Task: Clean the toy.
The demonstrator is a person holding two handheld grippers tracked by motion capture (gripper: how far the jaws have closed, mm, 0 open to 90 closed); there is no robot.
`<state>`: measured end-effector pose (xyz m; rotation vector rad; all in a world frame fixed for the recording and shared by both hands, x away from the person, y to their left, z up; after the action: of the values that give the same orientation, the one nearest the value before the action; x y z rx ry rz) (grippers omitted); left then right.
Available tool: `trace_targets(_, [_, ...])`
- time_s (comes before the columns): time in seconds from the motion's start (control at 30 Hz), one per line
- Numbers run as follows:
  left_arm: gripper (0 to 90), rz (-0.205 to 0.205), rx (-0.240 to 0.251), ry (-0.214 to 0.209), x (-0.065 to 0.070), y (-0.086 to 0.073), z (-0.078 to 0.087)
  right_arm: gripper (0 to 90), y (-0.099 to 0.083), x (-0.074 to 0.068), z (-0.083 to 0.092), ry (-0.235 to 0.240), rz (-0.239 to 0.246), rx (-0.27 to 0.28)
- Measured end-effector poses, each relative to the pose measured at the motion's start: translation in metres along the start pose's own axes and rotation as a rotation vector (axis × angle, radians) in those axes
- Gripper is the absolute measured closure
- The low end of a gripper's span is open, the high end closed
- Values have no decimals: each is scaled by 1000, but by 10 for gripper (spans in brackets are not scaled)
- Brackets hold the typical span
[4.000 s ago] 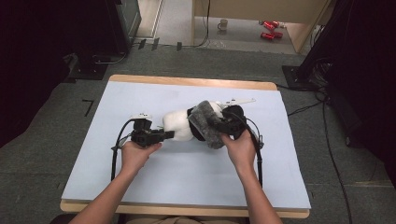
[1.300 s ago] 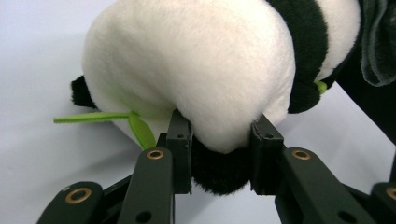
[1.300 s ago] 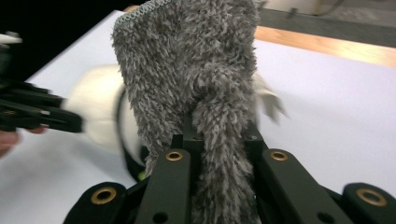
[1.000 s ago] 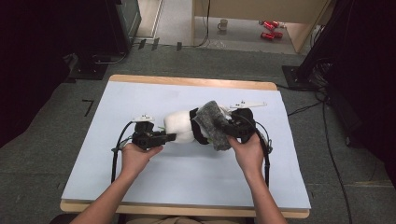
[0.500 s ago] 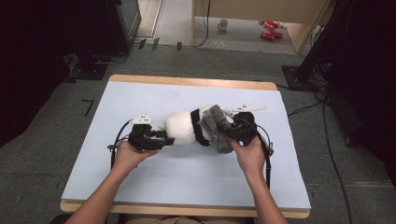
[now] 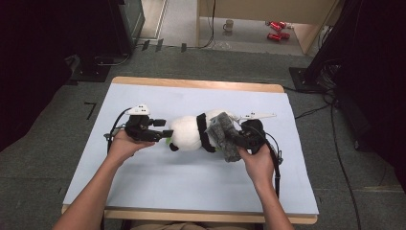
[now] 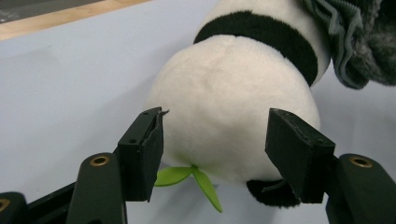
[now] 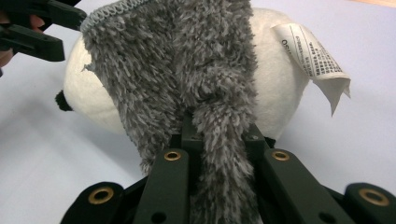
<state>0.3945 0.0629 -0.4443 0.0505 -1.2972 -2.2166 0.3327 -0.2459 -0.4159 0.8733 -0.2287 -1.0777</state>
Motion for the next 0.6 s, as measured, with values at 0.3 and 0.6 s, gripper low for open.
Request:
trace_targets(0.3, [333,-66,-44,-124,-10,6,-18,771,-8,3,1,9,-6,-16])
trace_targets(0.6, [162,-46,-93,-243,-4,-4,-48,774,-16,11,-4,-36,-16,-53])
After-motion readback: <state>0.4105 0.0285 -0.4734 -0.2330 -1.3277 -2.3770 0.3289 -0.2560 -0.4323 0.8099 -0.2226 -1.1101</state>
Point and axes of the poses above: each handheld gripper's, and its own axes: z roughly backward along the jaws, y roughly out of its top, x roughly to its right, the point moved 4 cm from there along -z, roughly forward along the jaws, and after that the axes turned 1 degree about z, right-handed, at the moved point
